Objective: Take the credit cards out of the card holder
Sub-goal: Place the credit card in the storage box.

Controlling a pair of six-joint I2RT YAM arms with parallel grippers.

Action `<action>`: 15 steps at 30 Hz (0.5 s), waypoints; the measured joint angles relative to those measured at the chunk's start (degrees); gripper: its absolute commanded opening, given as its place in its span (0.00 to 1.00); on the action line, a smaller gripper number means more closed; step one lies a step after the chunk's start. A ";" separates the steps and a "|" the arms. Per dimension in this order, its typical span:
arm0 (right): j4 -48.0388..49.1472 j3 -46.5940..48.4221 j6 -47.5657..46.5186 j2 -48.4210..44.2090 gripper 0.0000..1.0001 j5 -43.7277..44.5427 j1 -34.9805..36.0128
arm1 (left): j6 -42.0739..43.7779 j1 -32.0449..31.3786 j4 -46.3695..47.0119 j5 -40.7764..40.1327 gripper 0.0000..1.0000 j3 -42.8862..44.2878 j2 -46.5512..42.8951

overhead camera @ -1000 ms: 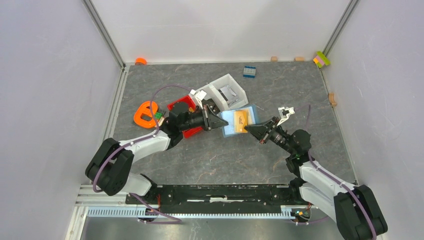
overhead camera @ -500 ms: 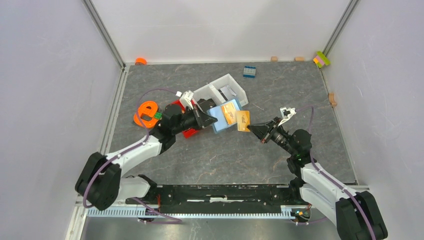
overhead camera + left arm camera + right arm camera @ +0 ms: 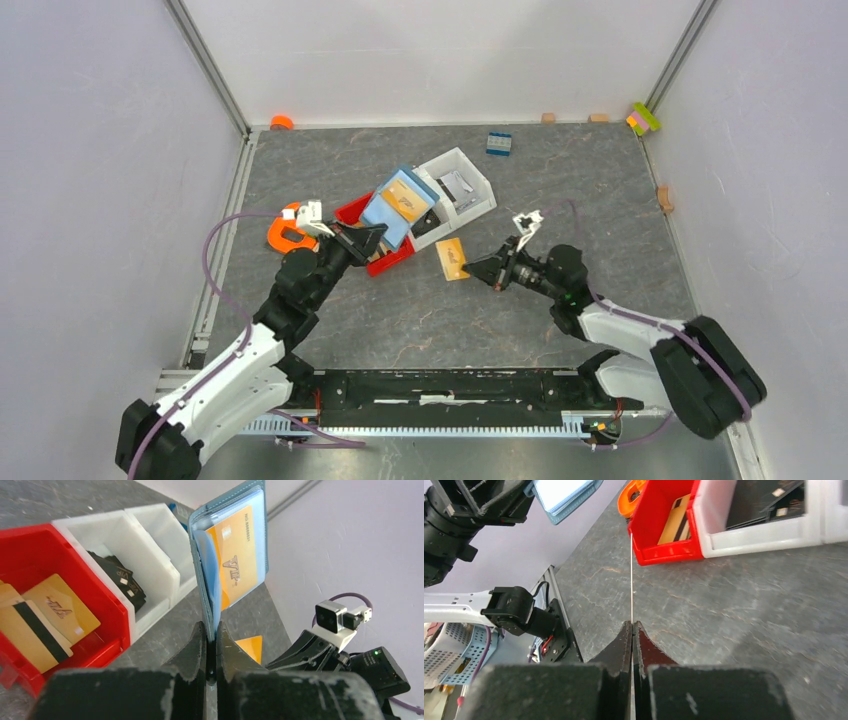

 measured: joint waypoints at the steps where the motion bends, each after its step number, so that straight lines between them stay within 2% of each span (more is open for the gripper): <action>1: -0.17 1.25 -0.28 1.60 0.00 0.28 1.38 | 0.02 0.00 -0.07 -0.98 0.02 -0.33 -1.03; 15: -6.58 27.61 -1.27 30.40 0.00 4.96 10.88 | 0.00 -0.11 -1.77 -6.75 0.02 -1.79 -7.96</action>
